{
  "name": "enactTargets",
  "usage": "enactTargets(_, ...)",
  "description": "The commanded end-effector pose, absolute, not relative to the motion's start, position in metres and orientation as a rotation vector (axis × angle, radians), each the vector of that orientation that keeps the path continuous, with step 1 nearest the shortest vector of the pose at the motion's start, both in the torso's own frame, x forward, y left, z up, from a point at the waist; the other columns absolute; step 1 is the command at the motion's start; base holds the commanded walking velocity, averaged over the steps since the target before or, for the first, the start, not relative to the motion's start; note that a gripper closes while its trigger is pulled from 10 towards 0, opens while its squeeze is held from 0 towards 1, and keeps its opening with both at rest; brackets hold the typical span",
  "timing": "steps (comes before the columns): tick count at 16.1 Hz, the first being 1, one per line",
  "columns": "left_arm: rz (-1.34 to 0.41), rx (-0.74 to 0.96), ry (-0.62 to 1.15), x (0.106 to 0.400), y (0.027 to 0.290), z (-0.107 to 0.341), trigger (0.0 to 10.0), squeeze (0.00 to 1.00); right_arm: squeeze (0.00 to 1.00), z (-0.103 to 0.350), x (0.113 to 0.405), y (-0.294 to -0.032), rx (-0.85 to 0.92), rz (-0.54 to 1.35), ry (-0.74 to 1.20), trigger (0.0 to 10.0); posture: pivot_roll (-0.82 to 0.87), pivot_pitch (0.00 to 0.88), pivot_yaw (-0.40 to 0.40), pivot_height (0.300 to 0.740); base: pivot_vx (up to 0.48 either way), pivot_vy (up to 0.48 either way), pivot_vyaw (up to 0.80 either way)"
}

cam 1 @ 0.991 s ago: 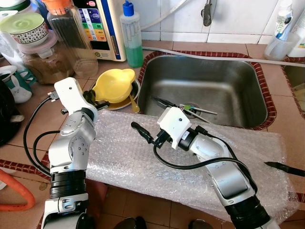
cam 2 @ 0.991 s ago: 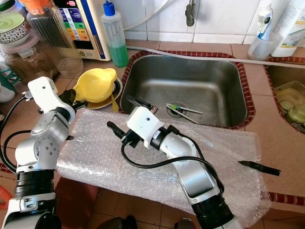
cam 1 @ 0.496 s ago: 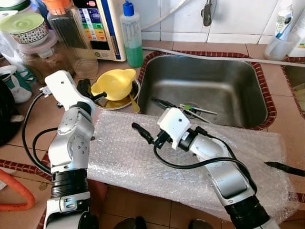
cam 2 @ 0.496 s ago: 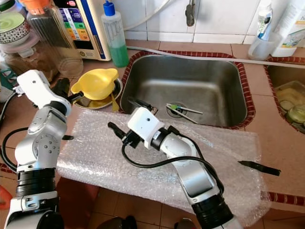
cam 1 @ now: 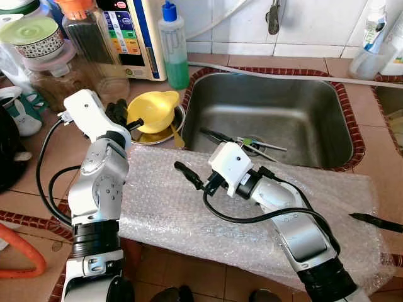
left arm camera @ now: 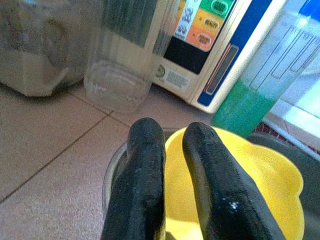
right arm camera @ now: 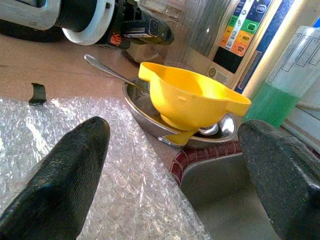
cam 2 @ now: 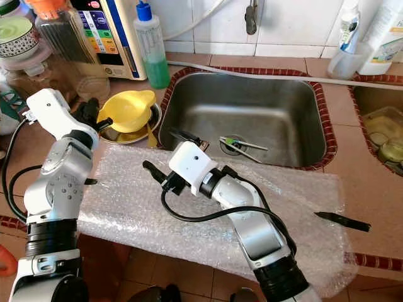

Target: Kitchen organization

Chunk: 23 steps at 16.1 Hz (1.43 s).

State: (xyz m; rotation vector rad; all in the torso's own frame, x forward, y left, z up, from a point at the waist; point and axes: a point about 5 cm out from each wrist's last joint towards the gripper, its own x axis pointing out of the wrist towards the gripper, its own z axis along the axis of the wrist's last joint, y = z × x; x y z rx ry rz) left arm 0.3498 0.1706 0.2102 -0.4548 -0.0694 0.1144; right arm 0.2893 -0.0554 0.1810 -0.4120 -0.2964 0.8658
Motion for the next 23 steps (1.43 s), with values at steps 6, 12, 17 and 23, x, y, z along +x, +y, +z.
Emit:
enactTargets(6, 0.146, -0.448, -0.028, 0.351, 0.177, 0.204, 10.0, 1.0, 0.0, 0.184, 0.288, -0.053, -0.417, 0.87, -0.32, 10.0, -0.18, 0.153, 0.117, 0.74, 0.0, 0.0, 0.0)
enactTargets(12, 0.222, -0.47, 0.043, 0.351, 0.187, 0.19, 10.0, 1.0, 0.0, 0.185, 0.288, -0.053, -0.424, 0.875, -0.321, 10.0, -0.19, 0.158, 0.112, 0.74, 0.0, 0.0, 0.0)
enactTargets(17, 0.222, -0.556, 0.067, 0.352, 0.184, 0.187, 10.0, 1.0, 0.0, 0.183, 0.286, -0.053, -0.428, 0.888, -0.318, 10.0, -0.19, 0.155, 0.11, 0.74, 0.0, 0.0, 0.0)
enactTargets(23, 0.185, -0.569, 0.091, 0.356, 0.174, 0.19, 10.0, 1.0, 0.0, 0.181, 0.284, -0.051, -0.434, 0.893, -0.317, 10.0, -0.19, 0.156, 0.117, 0.74, 0.0, 0.0, 0.0)
